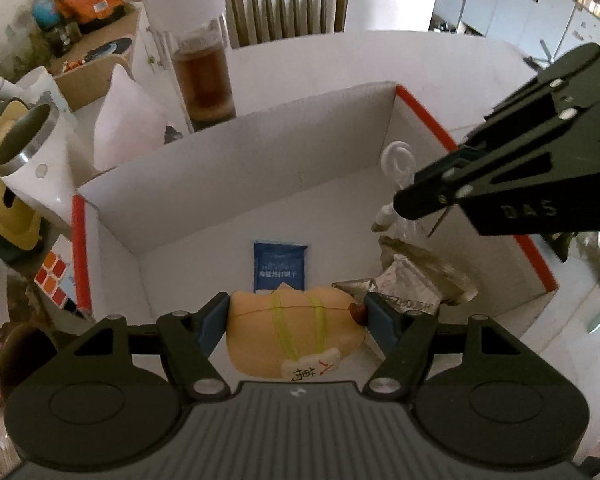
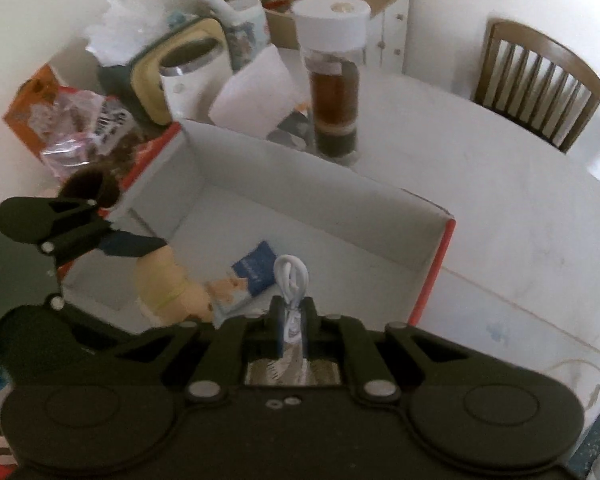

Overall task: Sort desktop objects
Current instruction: 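Lower the orange toy with the left tool while the right tool lowers the cable into the box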

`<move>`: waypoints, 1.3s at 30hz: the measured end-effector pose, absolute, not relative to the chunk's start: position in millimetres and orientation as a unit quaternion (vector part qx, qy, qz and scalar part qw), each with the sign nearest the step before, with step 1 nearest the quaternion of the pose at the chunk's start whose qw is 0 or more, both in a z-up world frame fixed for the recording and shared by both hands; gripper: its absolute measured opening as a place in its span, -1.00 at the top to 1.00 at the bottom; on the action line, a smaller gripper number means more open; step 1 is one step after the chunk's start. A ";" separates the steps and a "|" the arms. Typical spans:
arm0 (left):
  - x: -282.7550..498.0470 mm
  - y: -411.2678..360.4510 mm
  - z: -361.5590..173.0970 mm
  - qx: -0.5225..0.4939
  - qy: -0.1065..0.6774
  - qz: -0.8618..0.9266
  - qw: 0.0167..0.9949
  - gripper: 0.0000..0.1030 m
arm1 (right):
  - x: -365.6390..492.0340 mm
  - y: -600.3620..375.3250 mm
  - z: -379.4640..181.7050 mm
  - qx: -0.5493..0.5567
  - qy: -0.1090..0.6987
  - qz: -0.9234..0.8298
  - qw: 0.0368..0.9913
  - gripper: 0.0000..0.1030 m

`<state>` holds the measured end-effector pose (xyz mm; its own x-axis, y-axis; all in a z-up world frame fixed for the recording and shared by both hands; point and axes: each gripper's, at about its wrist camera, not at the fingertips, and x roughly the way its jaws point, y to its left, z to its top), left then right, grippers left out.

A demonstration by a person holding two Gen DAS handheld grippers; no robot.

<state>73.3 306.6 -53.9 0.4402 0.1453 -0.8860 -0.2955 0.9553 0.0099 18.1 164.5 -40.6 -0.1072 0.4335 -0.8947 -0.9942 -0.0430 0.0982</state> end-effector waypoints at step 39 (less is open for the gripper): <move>103.3 312.2 -93.8 -0.080 0.570 0.116 0.809 -0.63 | 21.9 198.8 -100.6 -0.358 0.451 0.597 0.558 0.47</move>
